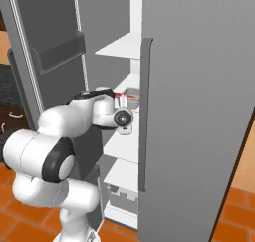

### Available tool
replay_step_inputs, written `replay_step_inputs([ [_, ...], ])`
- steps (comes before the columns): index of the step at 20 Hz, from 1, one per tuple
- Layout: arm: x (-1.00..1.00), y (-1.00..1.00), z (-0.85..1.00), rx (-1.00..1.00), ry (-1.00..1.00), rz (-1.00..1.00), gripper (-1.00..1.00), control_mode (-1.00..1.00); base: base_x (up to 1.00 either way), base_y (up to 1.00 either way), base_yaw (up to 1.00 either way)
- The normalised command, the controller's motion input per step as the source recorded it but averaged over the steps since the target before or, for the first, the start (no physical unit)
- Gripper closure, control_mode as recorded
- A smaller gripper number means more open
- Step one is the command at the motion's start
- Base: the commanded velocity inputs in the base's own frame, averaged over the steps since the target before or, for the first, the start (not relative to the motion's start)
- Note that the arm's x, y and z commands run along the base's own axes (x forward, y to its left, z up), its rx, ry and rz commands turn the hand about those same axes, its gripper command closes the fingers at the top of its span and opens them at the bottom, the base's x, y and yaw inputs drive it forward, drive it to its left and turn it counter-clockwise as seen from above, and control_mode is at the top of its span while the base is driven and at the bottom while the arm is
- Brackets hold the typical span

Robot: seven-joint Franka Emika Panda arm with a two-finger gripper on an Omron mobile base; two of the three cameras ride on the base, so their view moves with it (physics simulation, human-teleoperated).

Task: Take the meat container that has the steak and place it on the second highest rack of the freezer. Then take the vegetable container that has the lemon wedge and lime and place it on the highest rack of the freezer.

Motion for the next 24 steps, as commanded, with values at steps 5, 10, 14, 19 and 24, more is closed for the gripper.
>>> replay_step_inputs([
  [5, -1.0, -0.38, 0.41, 0.0, 0.0, 0.0, -1.0, -1.0, 0.0, 0.0, 0.0],
  [10, -1.0, -0.26, 0.42, 0.0, 0.0, 0.0, -1.0, -1.0, 0.0, 0.0, 0.0],
  [14, -0.61, 0.0, 0.31, 0.0, 0.01, 0.0, -1.0, -1.0, 0.0, 0.0, 0.0],
  [19, -0.03, 0.0, 0.03, 0.0, 0.03, 0.0, -1.0, -1.0, 0.0, 0.0, 0.0],
  [24, 0.0, -0.17, 0.0, 0.01, 0.0, 0.0, -1.0, 1.0, -0.06, -0.34, 0.06],
])
